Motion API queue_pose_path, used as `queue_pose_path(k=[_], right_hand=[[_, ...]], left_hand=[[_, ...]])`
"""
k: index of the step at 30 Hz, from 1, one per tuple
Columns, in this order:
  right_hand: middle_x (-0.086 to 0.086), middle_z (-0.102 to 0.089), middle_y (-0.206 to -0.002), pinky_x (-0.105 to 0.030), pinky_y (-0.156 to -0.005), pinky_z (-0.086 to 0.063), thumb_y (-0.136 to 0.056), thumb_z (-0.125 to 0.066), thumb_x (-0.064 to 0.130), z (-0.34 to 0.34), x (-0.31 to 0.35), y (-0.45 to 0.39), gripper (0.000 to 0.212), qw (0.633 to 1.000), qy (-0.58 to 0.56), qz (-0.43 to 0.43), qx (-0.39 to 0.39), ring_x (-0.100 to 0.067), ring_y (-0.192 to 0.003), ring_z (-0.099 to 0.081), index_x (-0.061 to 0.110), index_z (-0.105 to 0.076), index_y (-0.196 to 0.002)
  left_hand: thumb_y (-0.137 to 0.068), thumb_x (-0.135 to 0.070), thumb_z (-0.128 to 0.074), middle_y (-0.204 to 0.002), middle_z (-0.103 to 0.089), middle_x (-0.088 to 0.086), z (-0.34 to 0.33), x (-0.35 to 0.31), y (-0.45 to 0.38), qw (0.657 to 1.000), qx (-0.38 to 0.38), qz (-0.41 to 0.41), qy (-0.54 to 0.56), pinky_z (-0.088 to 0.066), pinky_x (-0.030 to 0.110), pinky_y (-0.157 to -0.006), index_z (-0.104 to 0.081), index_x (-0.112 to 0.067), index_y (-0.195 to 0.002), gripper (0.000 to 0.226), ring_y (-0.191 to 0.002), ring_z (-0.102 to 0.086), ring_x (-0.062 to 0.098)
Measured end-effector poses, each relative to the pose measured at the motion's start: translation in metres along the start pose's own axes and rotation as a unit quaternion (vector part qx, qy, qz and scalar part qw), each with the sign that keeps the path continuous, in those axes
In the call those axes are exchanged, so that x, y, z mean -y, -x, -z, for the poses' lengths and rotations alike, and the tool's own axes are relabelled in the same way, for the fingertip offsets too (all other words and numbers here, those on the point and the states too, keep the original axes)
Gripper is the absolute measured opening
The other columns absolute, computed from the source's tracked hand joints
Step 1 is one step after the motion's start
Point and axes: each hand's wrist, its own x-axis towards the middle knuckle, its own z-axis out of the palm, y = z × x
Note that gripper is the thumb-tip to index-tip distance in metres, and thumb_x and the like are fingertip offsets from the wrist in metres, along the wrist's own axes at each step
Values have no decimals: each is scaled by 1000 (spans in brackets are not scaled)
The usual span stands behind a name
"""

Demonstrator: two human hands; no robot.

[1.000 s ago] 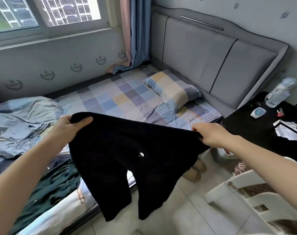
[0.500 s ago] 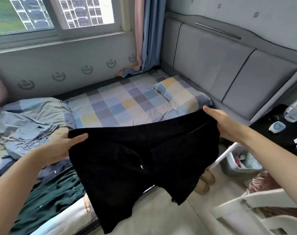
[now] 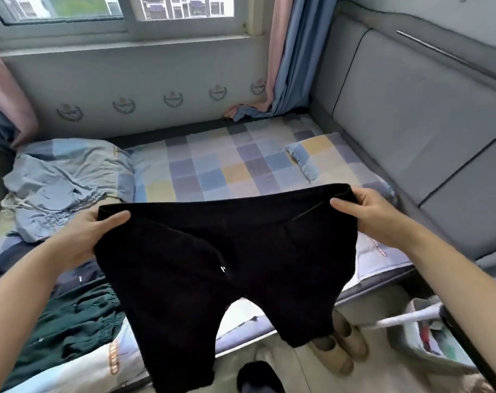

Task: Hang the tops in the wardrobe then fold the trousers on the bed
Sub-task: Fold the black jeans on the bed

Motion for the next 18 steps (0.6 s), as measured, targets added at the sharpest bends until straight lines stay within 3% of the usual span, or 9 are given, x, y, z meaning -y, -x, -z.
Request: queue_pose_path(k=[7, 10, 13, 15, 18], right_hand=[[-14, -71, -109, -28, -75, -57, -83, -64, 26, 32, -18, -96, 29, 993, -15, -75, 85, -25, -101, -68, 10, -71, -106], [-15, -68, -114, -31, -83, -56, -83, -70, 31, 38, -23, -143, 34, 984, -14, -115, 138, -27, -106, -66, 10, -70, -110], [-15, -69, -113, -30, -80, -55, -84, -70, 35, 32, -16, -195, 41, 979, -31, -121, 164, -26, -105, -66, 6, -68, -113], [-12, -71, -108, -27, -77, -55, -89, -64, 30, 15, -7, -247, 32, 988, -34, -84, 125, -23, -100, -68, 4, -69, -108], [-7, -68, -95, -33, -78, -53, -97, -53, 15, -16, -9, -351, 17, 998, 51, 3, -45, -18, -87, -64, 4, -64, -104]], left_hand=[[-81, -29, -66, -104, -72, 22, -14, 13, -39, 998, 10, 65, 21, -60, 35, -65, -76, -8, -97, 29, -90, -73, 32], [-80, -32, -67, -104, -72, 22, -3, 18, -60, 994, 10, 107, 25, -60, 35, -65, -76, -6, -96, 32, -87, -73, 32], [-76, -41, -71, -110, -72, 19, 12, 10, -98, 989, 45, 139, 12, -60, 33, -69, -74, -7, -105, 45, -95, -72, 30], [-78, -40, -71, -110, -72, 18, 21, -3, -147, 992, 26, 125, 2, -60, 31, -69, -75, -9, -102, 40, -93, -72, 27], [-90, -27, -66, -97, -75, 10, 21, -17, -244, 995, -80, 56, 3, -57, 24, -65, -79, -13, -83, 20, -78, -73, 17]])
